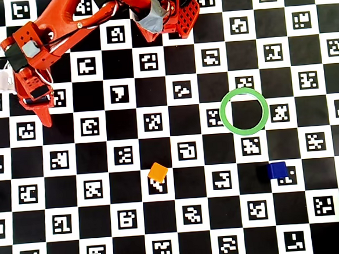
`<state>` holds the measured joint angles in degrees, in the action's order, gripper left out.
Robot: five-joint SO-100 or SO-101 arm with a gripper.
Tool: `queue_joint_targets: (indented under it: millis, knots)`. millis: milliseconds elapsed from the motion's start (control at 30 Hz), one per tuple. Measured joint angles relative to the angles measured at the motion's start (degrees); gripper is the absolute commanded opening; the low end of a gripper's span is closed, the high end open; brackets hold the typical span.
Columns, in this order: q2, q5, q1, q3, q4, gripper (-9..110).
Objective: Grab the red cube then put it in the green circle then put the blue cube on top and finally the orange cube on top
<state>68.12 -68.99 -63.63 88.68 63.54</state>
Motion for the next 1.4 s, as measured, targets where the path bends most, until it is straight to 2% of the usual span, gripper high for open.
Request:
queue_joint_targets:
  millis: [333,400,700,1000,1133,1400]
  knots:
    - [0.0,0.0,0.0,0.53,0.0,9]
    - [0.0,0.0,0.0,0.53,0.0,6]
    - [0.09,0.97,0.26,0.53,2.64,6]
    - [6.24,4.31,2.55,-7.29,17.58,6]
    - [12.3,7.38,4.66,-10.37,23.99,6]
    - [24.26,19.95,14.33,-13.18,35.68,5]
